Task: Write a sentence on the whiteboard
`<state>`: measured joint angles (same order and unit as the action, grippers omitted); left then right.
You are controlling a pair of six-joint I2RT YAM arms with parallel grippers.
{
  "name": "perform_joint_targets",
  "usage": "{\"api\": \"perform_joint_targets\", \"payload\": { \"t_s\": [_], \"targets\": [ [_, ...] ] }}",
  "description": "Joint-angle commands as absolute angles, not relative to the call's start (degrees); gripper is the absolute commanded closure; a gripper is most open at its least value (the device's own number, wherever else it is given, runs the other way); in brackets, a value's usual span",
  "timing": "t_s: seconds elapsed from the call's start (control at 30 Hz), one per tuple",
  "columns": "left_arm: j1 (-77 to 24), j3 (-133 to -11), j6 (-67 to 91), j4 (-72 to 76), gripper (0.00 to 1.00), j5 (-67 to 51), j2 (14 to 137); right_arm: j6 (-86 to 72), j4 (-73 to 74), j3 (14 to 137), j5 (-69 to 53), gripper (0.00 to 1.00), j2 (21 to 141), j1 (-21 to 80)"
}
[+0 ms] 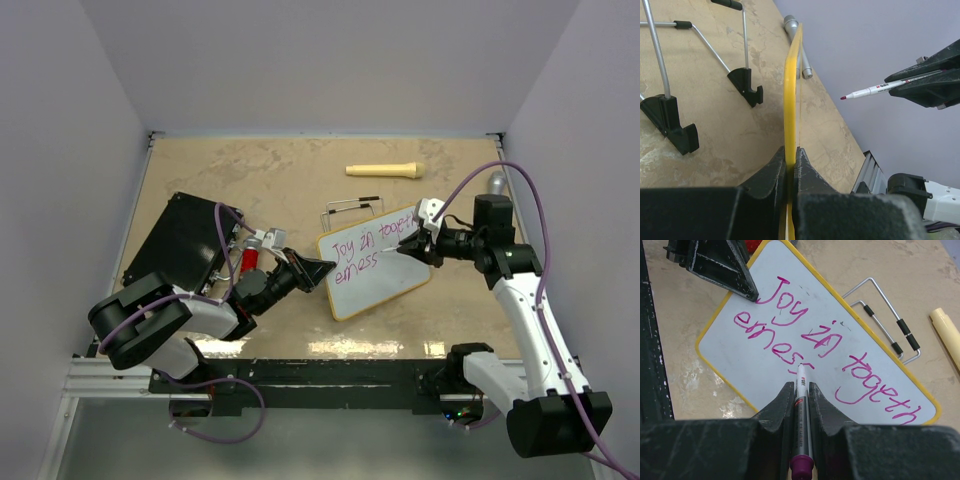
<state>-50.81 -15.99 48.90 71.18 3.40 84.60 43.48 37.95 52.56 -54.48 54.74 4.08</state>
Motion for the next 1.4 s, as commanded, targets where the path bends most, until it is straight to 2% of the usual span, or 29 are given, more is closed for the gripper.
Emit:
{"api": "perform_joint_targets", "payload": {
  "t_s": [0.0, 0.77, 1.37],
  "targets": [
    [-51.0, -17.5, 47.5, 78.0, 1.0, 4.9, 83.6, 43.2, 35.5, 51.8, -54.6, 1.0, 54.5, 3.9],
    [-50.9, -16.6, 47.3, 77.1, 1.0, 5.9, 81.8, 43.9, 34.9, 52.7, -55.4, 1.0, 54.5, 3.9],
    [-51.0, -17.4, 48.2, 77.2, 1.0, 5.8, 84.2, 39.6, 26.6, 46.0, -50.2, 1.0, 53.6, 3.9]
  ]
}}
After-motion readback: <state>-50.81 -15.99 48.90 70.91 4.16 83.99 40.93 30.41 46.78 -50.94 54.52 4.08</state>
